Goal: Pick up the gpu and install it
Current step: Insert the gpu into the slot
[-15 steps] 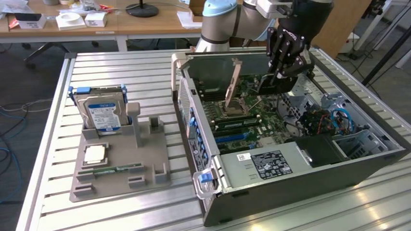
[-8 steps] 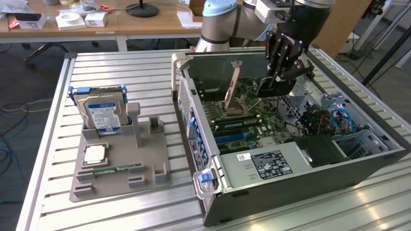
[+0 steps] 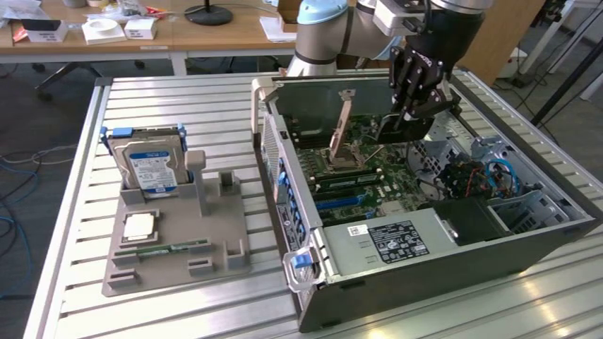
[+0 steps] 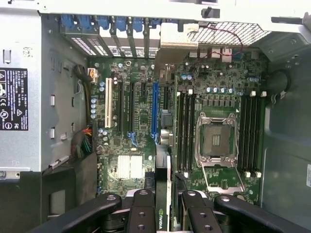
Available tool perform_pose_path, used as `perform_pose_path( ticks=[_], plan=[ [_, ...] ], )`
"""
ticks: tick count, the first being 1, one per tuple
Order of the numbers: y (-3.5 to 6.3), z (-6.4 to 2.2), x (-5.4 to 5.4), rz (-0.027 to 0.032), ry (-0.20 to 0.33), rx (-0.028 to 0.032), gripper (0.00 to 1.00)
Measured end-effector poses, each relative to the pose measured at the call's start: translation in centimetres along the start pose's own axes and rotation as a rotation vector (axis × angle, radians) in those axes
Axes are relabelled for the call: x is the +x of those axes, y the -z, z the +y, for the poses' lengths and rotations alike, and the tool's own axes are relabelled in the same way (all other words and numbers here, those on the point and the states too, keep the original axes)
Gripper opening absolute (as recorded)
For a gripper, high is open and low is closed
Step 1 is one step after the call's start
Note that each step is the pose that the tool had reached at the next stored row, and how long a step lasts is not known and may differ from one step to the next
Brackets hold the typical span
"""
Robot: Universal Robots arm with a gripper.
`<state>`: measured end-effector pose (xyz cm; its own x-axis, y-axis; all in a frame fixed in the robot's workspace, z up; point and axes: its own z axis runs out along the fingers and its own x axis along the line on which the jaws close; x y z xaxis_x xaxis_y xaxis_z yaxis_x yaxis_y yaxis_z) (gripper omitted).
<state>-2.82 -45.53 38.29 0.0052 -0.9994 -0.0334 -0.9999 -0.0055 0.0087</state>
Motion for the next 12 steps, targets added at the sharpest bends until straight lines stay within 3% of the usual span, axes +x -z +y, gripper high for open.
perform_pose_path(
  ticks=[12],
  plan=[
    [-0.97,-0.01,-0.12,0.0005,0.000,-0.0002,0.26]
  ],
)
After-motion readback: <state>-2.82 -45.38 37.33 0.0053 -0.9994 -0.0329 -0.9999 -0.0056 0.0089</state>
